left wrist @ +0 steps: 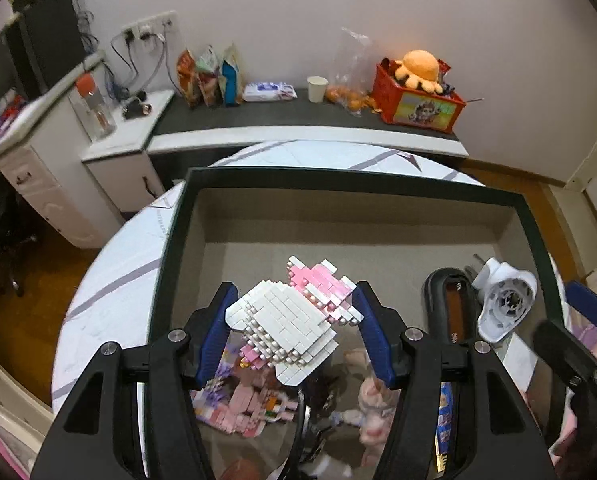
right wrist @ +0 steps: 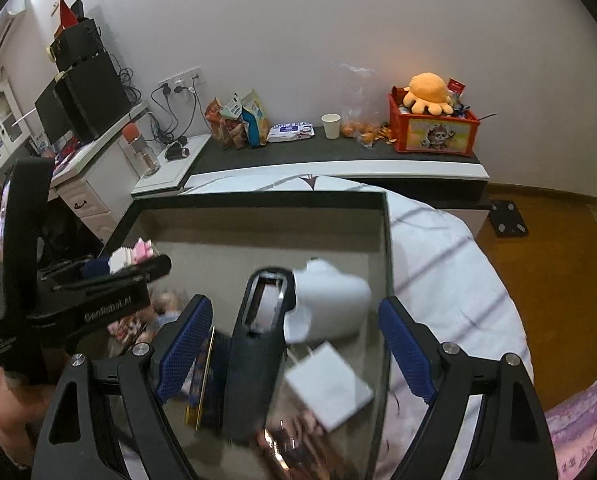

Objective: Organize rigid objects

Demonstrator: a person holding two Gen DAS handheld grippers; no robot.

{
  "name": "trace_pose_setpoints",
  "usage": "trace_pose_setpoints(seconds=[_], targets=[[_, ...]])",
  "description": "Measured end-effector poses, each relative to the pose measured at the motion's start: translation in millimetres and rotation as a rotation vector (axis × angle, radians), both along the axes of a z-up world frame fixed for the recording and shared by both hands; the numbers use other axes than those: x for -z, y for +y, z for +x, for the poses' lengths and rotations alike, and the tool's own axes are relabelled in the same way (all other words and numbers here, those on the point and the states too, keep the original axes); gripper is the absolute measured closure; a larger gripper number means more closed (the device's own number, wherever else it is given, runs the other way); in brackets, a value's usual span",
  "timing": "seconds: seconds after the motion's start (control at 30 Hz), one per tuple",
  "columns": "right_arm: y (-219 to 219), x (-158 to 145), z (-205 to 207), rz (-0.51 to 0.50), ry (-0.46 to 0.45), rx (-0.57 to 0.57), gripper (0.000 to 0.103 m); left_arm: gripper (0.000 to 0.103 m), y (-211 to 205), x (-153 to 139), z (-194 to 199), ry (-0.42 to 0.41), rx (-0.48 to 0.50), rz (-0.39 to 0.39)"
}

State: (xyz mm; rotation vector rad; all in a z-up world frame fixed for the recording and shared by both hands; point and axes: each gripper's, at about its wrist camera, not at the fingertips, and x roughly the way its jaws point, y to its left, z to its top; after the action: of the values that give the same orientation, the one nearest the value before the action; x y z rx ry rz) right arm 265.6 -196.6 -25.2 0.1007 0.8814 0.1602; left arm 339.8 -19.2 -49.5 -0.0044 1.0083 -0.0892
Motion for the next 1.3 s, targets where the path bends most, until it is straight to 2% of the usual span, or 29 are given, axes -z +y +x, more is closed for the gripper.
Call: trace_pose_setpoints(seconds=[0.07, 0.23, 0.27, 0.3, 0.37, 0.57, 0.8, 1.0, 1.3], targets=[[1.3, 3.8, 6.8, 0.006, 0.007, -0.006, 0.017, 0.042, -3.4, 1.0, 5.9, 0.002, -0.003, 0.044], [0.8, 13.1, 11.7, 0.017, 0.027, -0.010, 0.017, 0.041, -8.9, 13.9, 17.1, 0.063, 0.007, 0.090], [0.0, 13.9, 11.7, 0.018, 0.031, -0.008, 0.017, 0.031, -10.8, 16.2, 17.6, 0.073, 0.015, 0.101], [-1.4, 13.9, 11.5, 0.020, 0.034, -0.006, 0.017, 0.014, -13.1, 17.1, 17.8, 0.080, 0.023, 0.113], [-2.4, 13.9, 10.0, 0.022, 0.036, 0.001, 0.017, 0.000, -16.6, 14.7, 15.9, 0.071, 0.034, 0.121], [-2.4, 5.6, 3.3, 0.022, 0.023, 0.006, 0.017, 0.000, -19.9, 7.4, 6.9, 0.059, 0.032, 0.154], [0.1, -16.9, -23.0, 0.025, -0.022, 0.019, 0.017, 0.000, -13.3, -26.4, -31.0, -0.016, 0.033, 0.119], [8.7, -44.6, -62.2, 0.022, -0.082, 0.017, 0.017, 0.000, 0.1, -63.8, -83.3, -0.098, 0.014, 0.076], [16.2, -79.4, -130.9, 0.011, -0.165, 0.021, 0.017, 0.000, 18.2, -108.7, -177.8, -0.242, -0.013, 0.058]])
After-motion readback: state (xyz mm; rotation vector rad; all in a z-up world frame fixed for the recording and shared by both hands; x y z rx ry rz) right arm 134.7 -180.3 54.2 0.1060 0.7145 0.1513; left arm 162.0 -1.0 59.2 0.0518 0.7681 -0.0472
